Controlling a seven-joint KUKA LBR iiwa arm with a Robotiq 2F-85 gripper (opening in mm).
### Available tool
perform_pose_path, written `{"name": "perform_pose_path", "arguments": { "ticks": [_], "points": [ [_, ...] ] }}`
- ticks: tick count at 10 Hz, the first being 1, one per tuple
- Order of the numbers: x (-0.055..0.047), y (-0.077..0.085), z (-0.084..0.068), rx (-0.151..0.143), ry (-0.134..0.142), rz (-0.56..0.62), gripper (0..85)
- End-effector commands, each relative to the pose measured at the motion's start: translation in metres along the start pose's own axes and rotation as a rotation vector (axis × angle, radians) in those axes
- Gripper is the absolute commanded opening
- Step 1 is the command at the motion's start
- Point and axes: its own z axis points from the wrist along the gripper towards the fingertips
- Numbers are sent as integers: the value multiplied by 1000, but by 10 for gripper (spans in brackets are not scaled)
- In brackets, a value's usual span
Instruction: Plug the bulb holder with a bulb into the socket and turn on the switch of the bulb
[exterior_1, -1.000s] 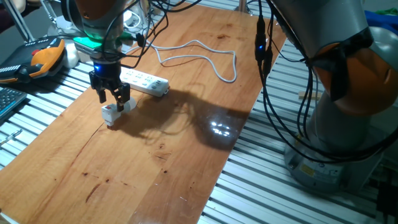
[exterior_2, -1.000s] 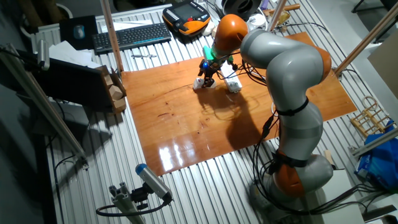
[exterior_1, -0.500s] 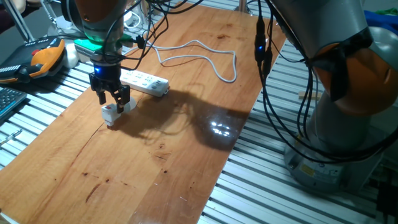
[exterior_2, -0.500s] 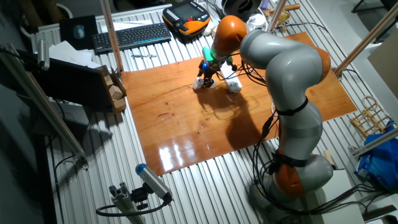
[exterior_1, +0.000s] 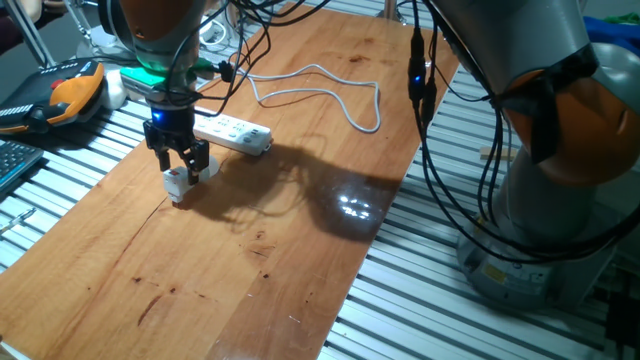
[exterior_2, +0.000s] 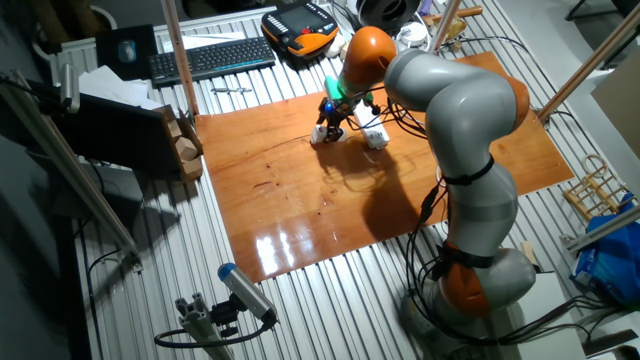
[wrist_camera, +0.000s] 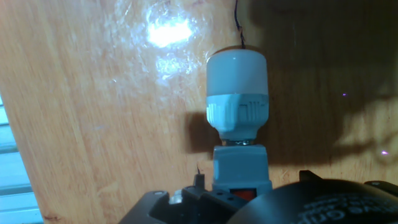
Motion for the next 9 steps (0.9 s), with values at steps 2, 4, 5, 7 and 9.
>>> {"name": "perform_pose_path", "arguments": {
  "ticks": [2, 4, 5, 7, 9],
  "points": [
    [1, 0, 3, 0, 0, 1, 680],
    [1, 1, 5, 3, 0, 1, 680],
    [1, 1, 6, 4, 0, 1, 680],
    [2, 2, 7, 7, -1, 1, 680],
    [1, 3, 9, 9, -2, 1, 680]
  ]
}}
